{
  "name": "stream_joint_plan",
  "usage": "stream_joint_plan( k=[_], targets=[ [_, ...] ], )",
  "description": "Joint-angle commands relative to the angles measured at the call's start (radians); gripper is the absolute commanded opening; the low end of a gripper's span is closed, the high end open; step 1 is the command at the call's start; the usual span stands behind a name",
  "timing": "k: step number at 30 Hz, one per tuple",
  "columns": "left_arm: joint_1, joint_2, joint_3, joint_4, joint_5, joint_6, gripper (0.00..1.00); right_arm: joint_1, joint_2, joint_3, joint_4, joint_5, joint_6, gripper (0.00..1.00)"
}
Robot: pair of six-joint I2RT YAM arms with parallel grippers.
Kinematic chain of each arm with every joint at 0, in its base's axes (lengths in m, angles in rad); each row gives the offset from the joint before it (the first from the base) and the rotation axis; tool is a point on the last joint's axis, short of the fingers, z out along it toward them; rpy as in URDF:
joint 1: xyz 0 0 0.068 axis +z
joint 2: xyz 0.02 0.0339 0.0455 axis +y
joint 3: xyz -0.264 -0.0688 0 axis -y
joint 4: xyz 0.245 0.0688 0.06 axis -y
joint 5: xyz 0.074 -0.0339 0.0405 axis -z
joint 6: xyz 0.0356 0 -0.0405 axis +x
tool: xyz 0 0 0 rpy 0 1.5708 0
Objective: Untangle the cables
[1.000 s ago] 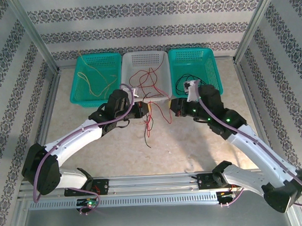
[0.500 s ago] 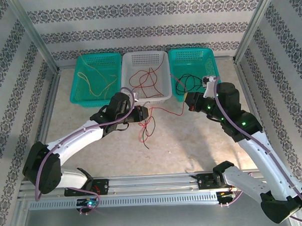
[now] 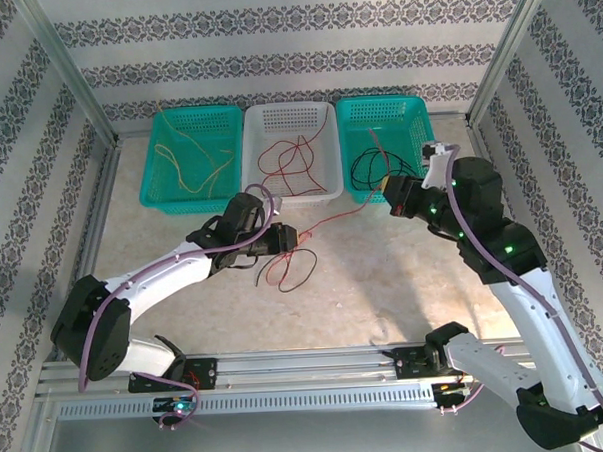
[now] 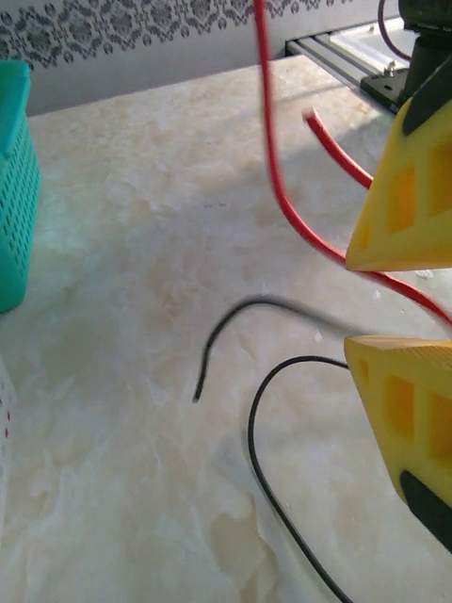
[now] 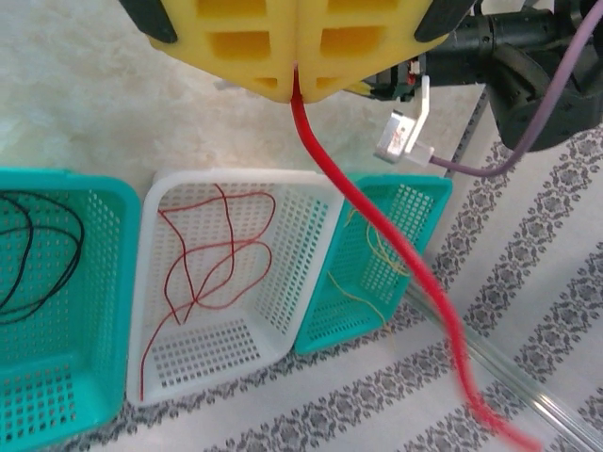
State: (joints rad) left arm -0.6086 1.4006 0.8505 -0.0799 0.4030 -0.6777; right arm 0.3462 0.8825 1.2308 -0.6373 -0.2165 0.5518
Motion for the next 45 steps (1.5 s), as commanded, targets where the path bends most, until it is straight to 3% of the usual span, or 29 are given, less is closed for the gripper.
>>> stream_joint_plan(
  k=[1,10,12,16,22,28,40,45],
  targets=[
    [0.004,-0.013,-0.043,-0.090,-0.040,0.016,0.25,-0.019,-0.022,0.065,0.015,0.034,-0.032,0.00],
    [0.004,-0.004,-0.056,-0.059,-0.010,-0.003,0.22,-0.026,-0.003,0.147,0.005,0.008,-0.026,0.00],
    [0.003,-0.027,-0.054,-0.029,0.022,-0.005,0.27,-0.024,0.001,0.157,0.005,0.000,-0.023,0.00],
    [-0.005,-0.142,-0.074,0.103,0.048,-0.014,0.47,-0.025,0.011,0.168,0.009,-0.018,-0.015,0.00],
    [-0.008,-0.209,-0.014,0.079,0.000,0.113,0.56,-0.024,0.011,0.148,0.048,-0.052,0.021,0.00],
    [-0.024,-0.094,0.025,0.134,0.128,0.117,0.53,-0.023,0.009,0.151,0.068,-0.073,0.046,0.00],
    [-0.037,0.022,0.076,0.094,0.053,0.226,0.54,-0.023,-0.011,0.139,0.114,-0.114,0.082,0.00],
    [-0.037,0.008,0.052,0.138,0.024,0.229,0.59,-0.024,-0.020,0.138,0.132,-0.135,0.089,0.00]
  ],
)
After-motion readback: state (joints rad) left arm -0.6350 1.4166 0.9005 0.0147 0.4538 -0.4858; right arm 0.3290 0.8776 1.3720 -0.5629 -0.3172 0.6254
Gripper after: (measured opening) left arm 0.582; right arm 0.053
